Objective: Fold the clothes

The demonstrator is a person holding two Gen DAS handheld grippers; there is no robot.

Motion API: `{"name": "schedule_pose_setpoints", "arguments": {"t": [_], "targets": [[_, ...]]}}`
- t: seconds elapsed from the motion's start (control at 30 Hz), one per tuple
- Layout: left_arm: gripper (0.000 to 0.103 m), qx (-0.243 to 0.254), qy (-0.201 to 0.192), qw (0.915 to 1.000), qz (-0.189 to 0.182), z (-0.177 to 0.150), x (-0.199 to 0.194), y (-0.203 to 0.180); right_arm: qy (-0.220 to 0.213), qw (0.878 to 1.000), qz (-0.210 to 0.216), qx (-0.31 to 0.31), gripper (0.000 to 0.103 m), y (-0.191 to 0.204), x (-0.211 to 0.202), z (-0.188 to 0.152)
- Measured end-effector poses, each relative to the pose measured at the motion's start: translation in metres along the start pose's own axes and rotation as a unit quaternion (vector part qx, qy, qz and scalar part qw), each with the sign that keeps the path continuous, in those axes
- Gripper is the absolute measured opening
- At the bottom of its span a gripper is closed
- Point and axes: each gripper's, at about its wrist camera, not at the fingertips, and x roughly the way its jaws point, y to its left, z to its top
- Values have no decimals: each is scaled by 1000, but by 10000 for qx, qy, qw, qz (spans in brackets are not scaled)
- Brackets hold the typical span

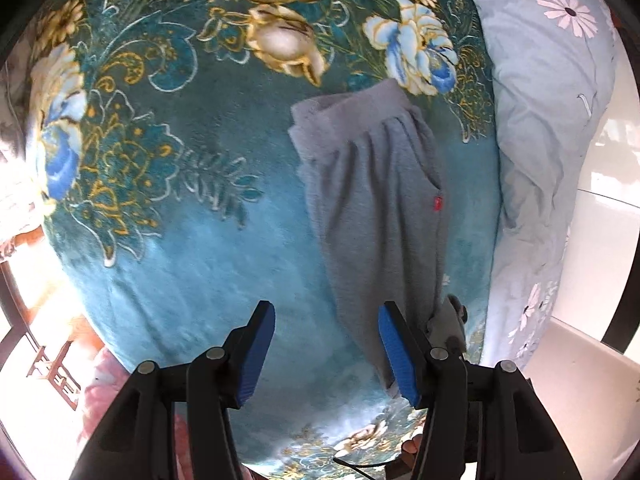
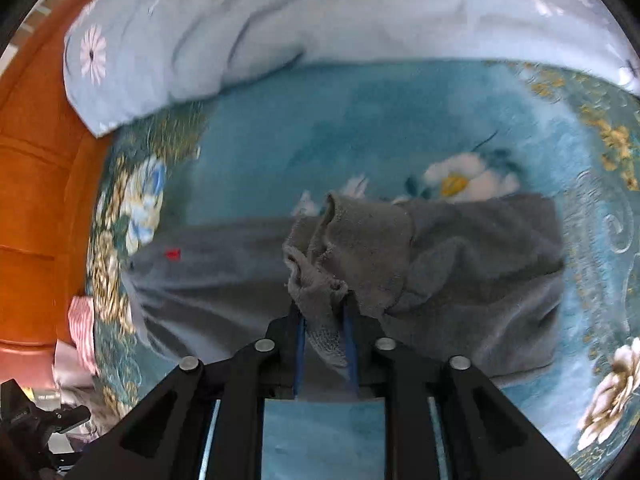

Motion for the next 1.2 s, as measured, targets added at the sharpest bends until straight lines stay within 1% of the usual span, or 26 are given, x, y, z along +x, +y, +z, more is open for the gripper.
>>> {"name": "schedule_pose_setpoints", "arguments": {"t": [0.03, 0.1, 0.17, 0.23, 0.3, 0.37, 0.47, 0.53, 0.63, 0.73, 0.83, 0.93, 1.03, 1.1, 1.17, 1.2], "targets": [[59, -35, 9, 10000, -10, 2, 2, 4, 83, 9999, 129, -33, 30, 2, 0, -1], [59, -114, 29, 9999, -20, 8, 5, 11, 207, 9989, 383, -160, 32, 4, -3, -3], [59, -202, 109, 9997, -33, 15, 12, 18, 158, 9986, 367, -336, 32, 1, -17, -4], [59, -301, 146, 9994, -81, 22, 19, 24, 90, 9992, 331, -207, 32, -12, -31, -2], [59, -416, 156, 9989, -124, 31, 28, 28, 92, 9995, 221, 207, 33, -40, -48, 1], [59, -527, 140, 9983, -179, 43, 38, 33, 58, 9987, -63, 496, 33, -63, -66, 2], [60, -649, -30, 9973, -351, 65, 48, 40, -51, 9958, -462, 794, 33, -92, -99, -4], [62, -844, -174, 9948, -535, 82, 58, 50, -69, 9938, -636, 908, 33, -103, -115, -12], [62, -1181, -231, 9887, -889, 103, 77, 65, -53, 9893, -888, 1159, 33, -118, -132, -29], [62, -1110, -366, 9873, -1078, 116, 91, 66, 14, 9828, -1022, 1538, 33, -128, -138, -44], [62, -888, -234, 9886, -1197, 122, 109, 58, 153, 9787, -1086, 1737, 33, -127, -138, -55], [62, -686, -137, 9901, -1214, 127, 123, 50, 316, 9805, -1174, 1544, 33, -110, -131, -58], [61, -984, -170, 9856, -1364, 130, 130, 55, 425, 9825, -1210, 1348, 33, -94, -124, -56], [61, -1243, -233, 9810, -1472, 129, 131, 59, 453, 9850, -1138, 1213, 33, -80, -119, -49], [49, -1361, -297, 9793, -1470, 128, 131, 59, 469, 9872, -1064, 1089, 33, -69, -115, -43], [40, -1403, -329, 9788, -1456, 127, 131, 58, 479, 9882, -1038, 1017, 33, -64, -113, -41]]}}
